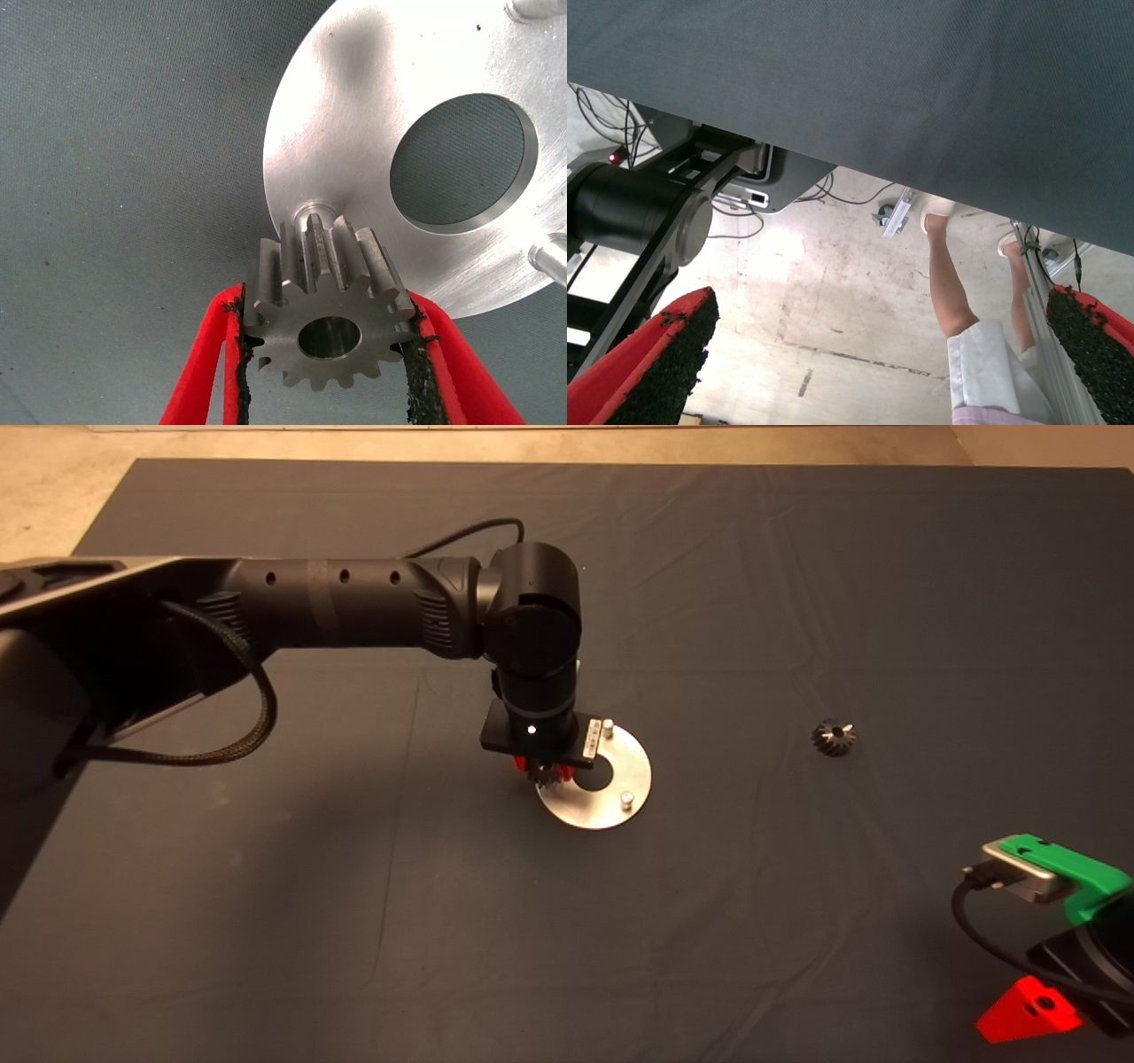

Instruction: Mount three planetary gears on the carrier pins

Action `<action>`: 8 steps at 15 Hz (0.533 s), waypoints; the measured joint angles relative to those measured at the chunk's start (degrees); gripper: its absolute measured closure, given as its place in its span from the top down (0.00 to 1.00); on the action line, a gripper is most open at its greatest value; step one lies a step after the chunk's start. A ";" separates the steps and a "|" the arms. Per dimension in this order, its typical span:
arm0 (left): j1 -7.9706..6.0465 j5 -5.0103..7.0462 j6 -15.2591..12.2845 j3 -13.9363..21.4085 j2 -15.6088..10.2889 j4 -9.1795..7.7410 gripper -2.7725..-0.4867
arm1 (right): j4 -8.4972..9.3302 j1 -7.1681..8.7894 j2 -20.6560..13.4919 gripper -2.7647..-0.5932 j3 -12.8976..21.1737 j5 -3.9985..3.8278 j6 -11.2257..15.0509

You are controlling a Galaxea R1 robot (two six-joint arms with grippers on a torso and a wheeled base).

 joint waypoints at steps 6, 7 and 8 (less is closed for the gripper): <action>-0.12 0.11 1.05 -0.96 0.35 -0.44 0.15 | 0.00 0.00 0.02 0.99 0.00 0.00 0.00; -0.12 0.09 1.21 -0.99 0.35 -0.46 0.15 | 0.00 0.00 0.02 0.99 0.00 -0.02 0.00; -0.12 0.09 1.24 -0.99 0.35 -0.46 0.15 | 0.00 0.00 0.02 0.99 0.00 0.00 0.00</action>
